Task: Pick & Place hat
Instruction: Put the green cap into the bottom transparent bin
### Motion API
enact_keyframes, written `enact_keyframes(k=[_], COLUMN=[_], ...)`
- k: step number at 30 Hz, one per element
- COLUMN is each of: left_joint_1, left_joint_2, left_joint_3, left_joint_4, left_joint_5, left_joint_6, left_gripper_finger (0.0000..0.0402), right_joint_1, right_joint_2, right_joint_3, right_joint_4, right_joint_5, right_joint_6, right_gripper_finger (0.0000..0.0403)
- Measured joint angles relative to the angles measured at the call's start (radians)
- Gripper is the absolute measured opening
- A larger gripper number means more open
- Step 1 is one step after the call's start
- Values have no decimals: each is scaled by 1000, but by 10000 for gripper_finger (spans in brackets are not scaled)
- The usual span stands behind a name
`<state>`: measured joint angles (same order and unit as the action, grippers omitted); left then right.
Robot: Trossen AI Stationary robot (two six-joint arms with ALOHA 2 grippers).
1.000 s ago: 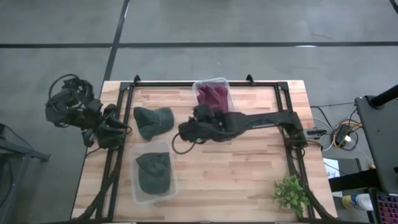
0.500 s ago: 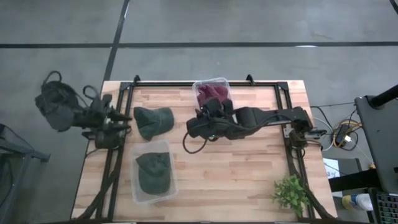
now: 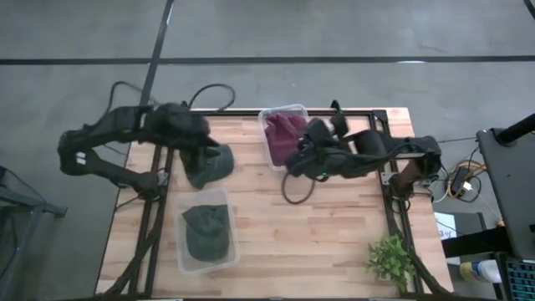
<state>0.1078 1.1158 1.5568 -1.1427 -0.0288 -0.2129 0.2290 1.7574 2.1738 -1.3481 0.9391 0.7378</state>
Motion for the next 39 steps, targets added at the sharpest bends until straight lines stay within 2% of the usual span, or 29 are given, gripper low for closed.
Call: enact_keyframes(k=[5,12,20,26,30,34,39], left_joint_1=[130,216,300,366,415,433,436], left_joint_2=[71,166,285,375,432,489,564], left_joint_3=[-26,-32,-42,-41,-41,-41,-41], left_joint_4=[0,19,20,21,19,-56,-165], left_joint_5=[116,122,207,234,311,357,358], left_joint_6=[69,128,172,204,221,242,155], left_gripper_finger=[131,131,131,131,131,131,131], right_joint_1=[39,82,111,114,113,113,113], right_joint_2=[-110,-350,-647,-822,-902,-949,-972], right_joint_3=[-94,-362,-733,-1019,-1179,-1282,-1332], right_joint_4=[-67,-11,267,584,813,969,1002], right_joint_5=[49,62,89,86,73,51,47], right_joint_6=[-11,-33,-89,-171,-245,-297,-285], right_gripper_finger=[74,52,43,43,43,43,43])
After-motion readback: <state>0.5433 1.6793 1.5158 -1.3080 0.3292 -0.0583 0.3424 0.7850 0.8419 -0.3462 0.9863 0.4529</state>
